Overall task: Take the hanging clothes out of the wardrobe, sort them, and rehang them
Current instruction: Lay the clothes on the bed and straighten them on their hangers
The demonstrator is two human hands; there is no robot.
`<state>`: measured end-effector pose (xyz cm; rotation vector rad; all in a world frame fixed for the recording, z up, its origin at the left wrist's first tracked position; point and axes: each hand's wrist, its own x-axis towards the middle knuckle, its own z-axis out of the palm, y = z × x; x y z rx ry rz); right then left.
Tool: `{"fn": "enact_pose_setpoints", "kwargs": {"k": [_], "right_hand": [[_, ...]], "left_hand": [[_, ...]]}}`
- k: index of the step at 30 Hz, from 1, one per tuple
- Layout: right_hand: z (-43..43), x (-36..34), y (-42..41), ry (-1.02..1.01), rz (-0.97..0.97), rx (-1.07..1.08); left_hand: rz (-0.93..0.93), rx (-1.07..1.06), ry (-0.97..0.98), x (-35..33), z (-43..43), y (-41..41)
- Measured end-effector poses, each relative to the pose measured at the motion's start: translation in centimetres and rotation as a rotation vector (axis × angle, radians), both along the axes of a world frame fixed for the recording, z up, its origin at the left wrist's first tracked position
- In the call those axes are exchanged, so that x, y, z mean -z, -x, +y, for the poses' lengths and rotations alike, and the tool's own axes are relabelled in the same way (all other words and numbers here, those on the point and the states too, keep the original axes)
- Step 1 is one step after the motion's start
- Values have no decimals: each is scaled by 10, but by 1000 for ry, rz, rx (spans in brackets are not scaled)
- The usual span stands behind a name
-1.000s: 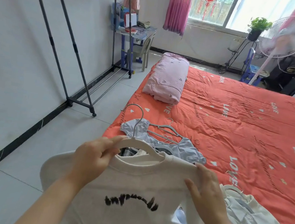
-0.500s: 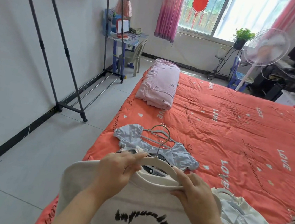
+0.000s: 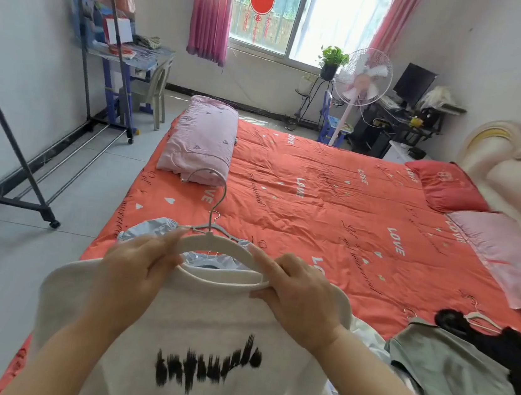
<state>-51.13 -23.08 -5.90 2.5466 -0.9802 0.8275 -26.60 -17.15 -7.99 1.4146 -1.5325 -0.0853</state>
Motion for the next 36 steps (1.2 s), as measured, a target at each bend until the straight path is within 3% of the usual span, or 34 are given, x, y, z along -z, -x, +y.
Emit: {"fn": "enact_pose_setpoints", "kwargs": {"k": [4, 8, 11, 17, 25, 36], "right_hand": [[-24, -30, 27, 75, 5, 59], [-46, -59, 68, 74, -31, 108], [-62, -78, 101, 68, -66, 145], [-110, -115, 167, 75, -97, 224], [-205, -142, 267, 40, -115, 157], [-301, -103, 334, -46, -121, 155]], "left_hand": [[-62, -3, 27, -21, -23, 24], [-342, -155, 59, -36, -48, 41], [-312, -129, 24, -49, -76, 50], [-274, -49, 144, -103, -135, 105], [-306, -80, 175, -140, -216, 201], [-262, -154, 70, -108, -297, 276]]}}
